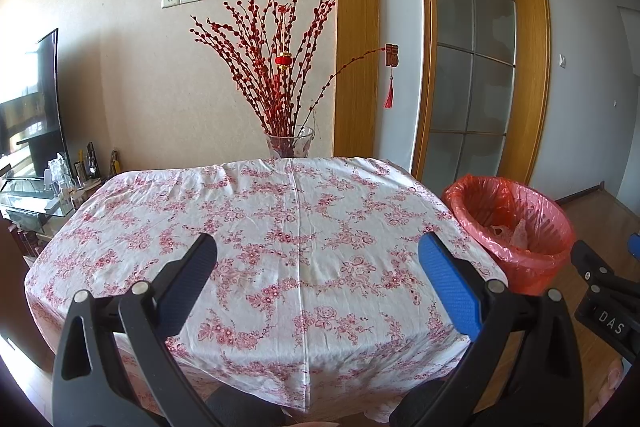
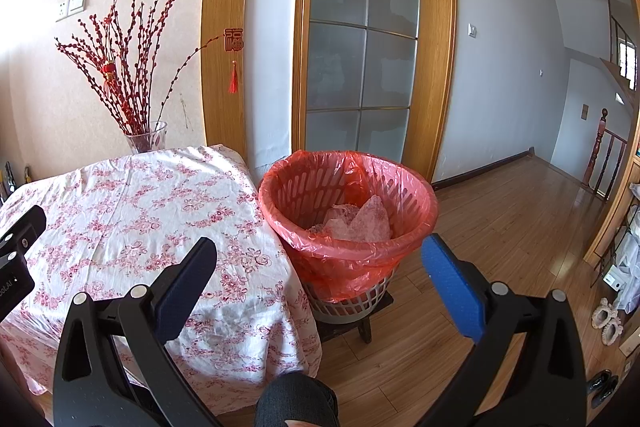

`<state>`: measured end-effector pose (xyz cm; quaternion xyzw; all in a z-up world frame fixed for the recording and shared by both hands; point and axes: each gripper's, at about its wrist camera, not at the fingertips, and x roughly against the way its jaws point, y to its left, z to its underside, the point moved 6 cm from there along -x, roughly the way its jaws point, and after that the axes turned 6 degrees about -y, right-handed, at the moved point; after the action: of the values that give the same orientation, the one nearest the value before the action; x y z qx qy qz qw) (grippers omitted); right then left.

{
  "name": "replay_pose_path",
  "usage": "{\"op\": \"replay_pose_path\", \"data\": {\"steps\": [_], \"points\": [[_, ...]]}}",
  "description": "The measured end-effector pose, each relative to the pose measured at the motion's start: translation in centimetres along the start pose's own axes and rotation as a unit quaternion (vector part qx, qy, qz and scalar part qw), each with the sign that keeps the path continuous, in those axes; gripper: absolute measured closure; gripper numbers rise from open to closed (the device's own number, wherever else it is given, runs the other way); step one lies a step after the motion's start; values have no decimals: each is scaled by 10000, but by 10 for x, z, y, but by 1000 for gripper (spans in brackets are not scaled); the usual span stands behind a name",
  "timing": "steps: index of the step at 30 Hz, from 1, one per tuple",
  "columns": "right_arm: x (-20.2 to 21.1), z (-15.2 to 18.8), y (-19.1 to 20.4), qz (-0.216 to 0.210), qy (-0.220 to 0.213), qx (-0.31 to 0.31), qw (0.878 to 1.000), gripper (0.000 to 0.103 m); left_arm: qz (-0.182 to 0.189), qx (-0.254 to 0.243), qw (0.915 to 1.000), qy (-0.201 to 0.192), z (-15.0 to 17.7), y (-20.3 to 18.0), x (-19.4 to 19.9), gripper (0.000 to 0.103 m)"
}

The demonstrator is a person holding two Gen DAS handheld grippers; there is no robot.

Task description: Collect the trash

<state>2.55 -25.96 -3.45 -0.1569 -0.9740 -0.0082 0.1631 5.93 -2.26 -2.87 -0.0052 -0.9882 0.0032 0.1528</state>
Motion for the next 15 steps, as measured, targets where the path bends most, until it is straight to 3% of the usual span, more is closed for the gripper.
{"op": "replay_pose_path", "data": {"steps": [15], "points": [[0, 2, -2, 2, 22, -4, 10000, 2, 2, -22, 10000, -3, 1, -1, 0, 4]]}}
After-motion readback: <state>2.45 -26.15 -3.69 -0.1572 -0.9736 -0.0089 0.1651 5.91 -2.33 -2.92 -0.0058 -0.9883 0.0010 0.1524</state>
